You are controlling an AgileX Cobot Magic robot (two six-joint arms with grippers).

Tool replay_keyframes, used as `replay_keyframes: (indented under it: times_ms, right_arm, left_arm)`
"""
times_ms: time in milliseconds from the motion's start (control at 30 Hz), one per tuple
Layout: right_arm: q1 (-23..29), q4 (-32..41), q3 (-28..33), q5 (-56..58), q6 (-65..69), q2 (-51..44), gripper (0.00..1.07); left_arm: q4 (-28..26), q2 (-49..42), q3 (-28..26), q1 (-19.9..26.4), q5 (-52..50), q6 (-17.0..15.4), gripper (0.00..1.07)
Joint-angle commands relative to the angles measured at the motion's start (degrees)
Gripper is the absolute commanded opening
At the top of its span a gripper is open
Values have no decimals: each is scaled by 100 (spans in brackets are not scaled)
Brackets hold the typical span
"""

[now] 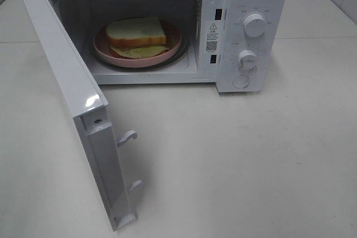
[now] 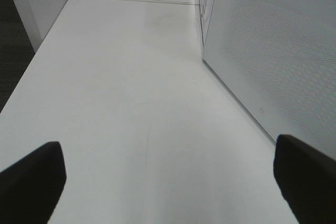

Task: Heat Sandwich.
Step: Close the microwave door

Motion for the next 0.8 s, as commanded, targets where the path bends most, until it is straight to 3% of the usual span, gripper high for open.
replay_keyframes:
  times_ms: [33, 200, 667, 800]
  right_arm:
    - [-115, 6, 17, 155, 52, -424, 76]
    - [-768, 0, 17, 160, 52, -871, 76]
    - [-2475, 17, 1180, -149, 52, -2286, 76]
    - [-2699, 34, 1318, -355, 52, -2538, 76]
  left_arm:
    - [6, -160, 23, 17, -23, -6, 101]
    - [6, -160, 23, 17, -23, -6, 101]
    - [6, -160, 23, 17, -23, -6, 101]
    - [6, -160, 23, 17, -23, -6, 101]
